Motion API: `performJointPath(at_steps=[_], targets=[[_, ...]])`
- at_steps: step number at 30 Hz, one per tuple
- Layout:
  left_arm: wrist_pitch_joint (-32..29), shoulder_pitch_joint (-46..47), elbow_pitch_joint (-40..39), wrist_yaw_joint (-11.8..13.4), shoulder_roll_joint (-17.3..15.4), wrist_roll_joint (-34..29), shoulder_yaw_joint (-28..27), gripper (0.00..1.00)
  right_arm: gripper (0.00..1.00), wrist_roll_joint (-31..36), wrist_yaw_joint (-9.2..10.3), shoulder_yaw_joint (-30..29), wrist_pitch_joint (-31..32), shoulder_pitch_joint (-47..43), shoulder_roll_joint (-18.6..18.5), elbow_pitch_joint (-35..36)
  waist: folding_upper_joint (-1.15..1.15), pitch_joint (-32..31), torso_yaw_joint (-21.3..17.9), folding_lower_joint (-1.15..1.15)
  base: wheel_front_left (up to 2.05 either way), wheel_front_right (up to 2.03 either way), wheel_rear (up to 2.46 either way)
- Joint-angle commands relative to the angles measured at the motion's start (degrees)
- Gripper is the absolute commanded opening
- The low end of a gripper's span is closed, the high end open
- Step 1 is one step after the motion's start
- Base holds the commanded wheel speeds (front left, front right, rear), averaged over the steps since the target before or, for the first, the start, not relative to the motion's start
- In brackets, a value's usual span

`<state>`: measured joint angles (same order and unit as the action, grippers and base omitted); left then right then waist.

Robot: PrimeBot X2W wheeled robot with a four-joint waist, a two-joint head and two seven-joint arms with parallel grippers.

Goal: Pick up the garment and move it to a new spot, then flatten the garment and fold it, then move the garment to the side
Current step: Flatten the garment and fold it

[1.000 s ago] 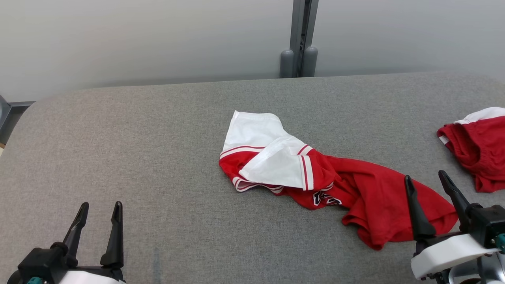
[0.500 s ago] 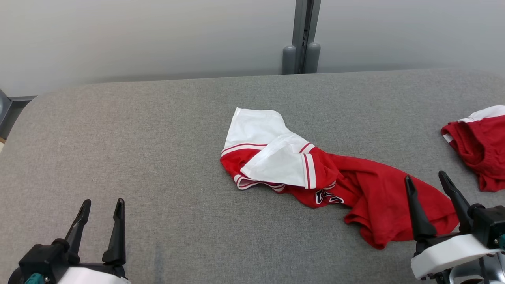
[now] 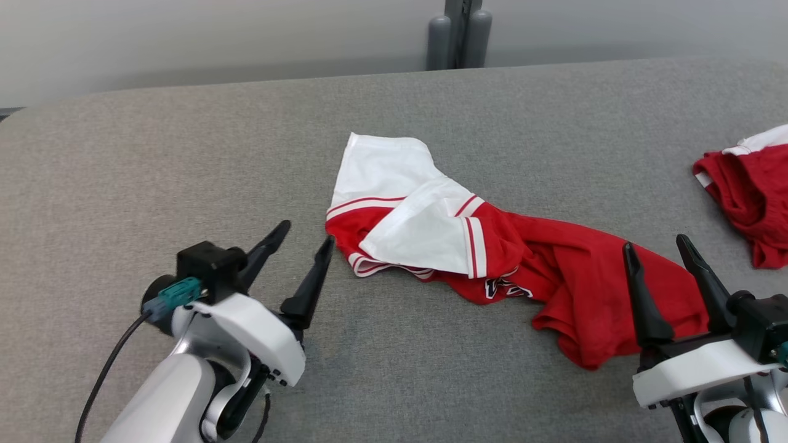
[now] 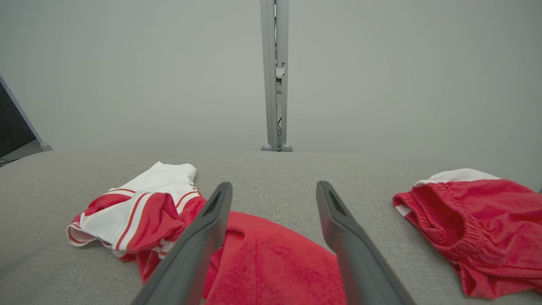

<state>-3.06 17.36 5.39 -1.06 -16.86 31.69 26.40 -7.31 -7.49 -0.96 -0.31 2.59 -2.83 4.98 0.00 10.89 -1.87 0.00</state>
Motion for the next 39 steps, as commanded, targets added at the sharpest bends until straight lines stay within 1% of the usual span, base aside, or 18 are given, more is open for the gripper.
performJointPath(at_steps=[1, 4, 5, 7, 9, 10, 18, 21, 24, 25, 26, 30, 34, 39], targets=[[-0.5, 1.1, 0.7, -0.6, 0.0, 0.5, 0.2, 1.0, 1.0, -0.5, -0.01, 0.0, -0.5, 0.7, -0.2, -0.1, 0.0, 1.4, -1.5, 0.0, 0.0, 0.0, 0.0], [-3.9, 4.6, 4.9, -3.0, 1.7, 2.3, 2.4, 1.0, 1.0, -0.7, -0.01, 0.3, -1.0, 1.5, -0.2, -0.7, 0.0, 2.9, -3.0, 0.0, 0.0, 0.0, 0.0], [-5.1, 5.9, 6.4, -3.6, 1.7, 2.4, 3.1, 1.0, 1.0, -0.8, -0.01, 0.4, -1.3, 1.9, -0.2, -0.9, 0.0, 3.4, -3.6, 0.0, 0.0, 0.0, 0.0], [-7.0, 7.6, 9.1, -4.5, 2.7, 4.1, 3.9, 1.0, 1.0, -0.9, -0.01, 0.4, -1.7, 2.3, -0.2, -1.3, 0.0, 4.2, -4.5, 0.0, 0.0, 0.0, 0.0], [-8.5, 9.6, 11.8, -5.0, 2.5, 4.7, 4.5, 1.0, 1.0, -1.2, -0.01, 0.4, -2.1, 2.8, -0.2, -1.6, 0.0, 5.0, -5.3, 0.0, 0.0, 0.0, 0.0], [-8.9, 10.3, 13.0, -5.4, 2.9, 5.8, 4.5, 1.0, 1.0, -1.3, -0.01, 0.3, -2.4, 3.0, -0.2, -1.8, 0.0, 5.3, -5.7, 0.0, 0.0, 0.0, 0.0], [-12.4, 15.8, 22.2, -6.1, 2.0, 7.3, 6.3, 1.0, 1.0, -2.8, -0.01, 0.8, -3.9, 4.1, -0.2, -3.9, 0.0, 6.9, -7.7, 0.0, 0.0, 0.0, 0.0], [-13.3, 17.1, 24.1, -6.3, 1.7, 7.9, 7.0, 1.0, 1.0, -2.9, -0.01, 0.9, -4.3, 4.4, -0.2, -4.7, 0.0, 7.1, -8.1, 0.0, 0.0, 0.0, 0.0], [-12.9, 17.8, 24.2, -6.4, 1.8, 8.8, 7.8, 1.0, 1.0, -3.1, -0.01, 0.8, -4.5, 4.6, -0.2, -5.2, 0.0, 7.0, -8.2, 0.0, 0.0, 0.0, 0.0], [-12.5, 18.0, 23.7, -6.4, 1.8, 9.1, 8.2, 0.47, 1.0, -3.1, -0.01, 0.7, -4.6, 4.7, -0.2, -5.2, 0.0, 7.0, -8.2, 0.0, 0.0, 0.0, 0.0], [-12.1, 18.2, 23.2, -6.5, 1.8, 9.5, 8.5, 0.0, 1.0, -3.2, -0.01, 0.5, -4.7, 4.8, -0.2, -5.4, 0.0, 6.9, -8.1, 0.0, 0.0, 0.0, 0.0], [-10.8, 18.1, 20.1, -6.5, 0.3, 9.9, 10.5, 0.0, 1.0, -3.2, -0.01, 0.0, -4.9, 4.6, -0.2, -5.7, 0.0, 6.5, -7.7, 0.0, 0.0, 0.0, 0.0], [-8.1, 17.0, 16.7, -6.3, -1.9, 8.6, 10.5, 0.0, 1.0, -3.4, -0.01, -0.6, -4.6, 4.1, -0.2, -5.8, 0.0, 5.7, -6.7, 0.0, 0.0, 0.0, 0.0], [-5.1, 16.4, 12.7, -2.8, -6.3, 4.5, 9.5, 0.0, 1.0, -3.4, -0.01, -1.1, -3.8, 3.7, -0.2, -5.6, 0.0, 4.5, -5.3, 0.0, 0.0, 0.0, 0.0]])
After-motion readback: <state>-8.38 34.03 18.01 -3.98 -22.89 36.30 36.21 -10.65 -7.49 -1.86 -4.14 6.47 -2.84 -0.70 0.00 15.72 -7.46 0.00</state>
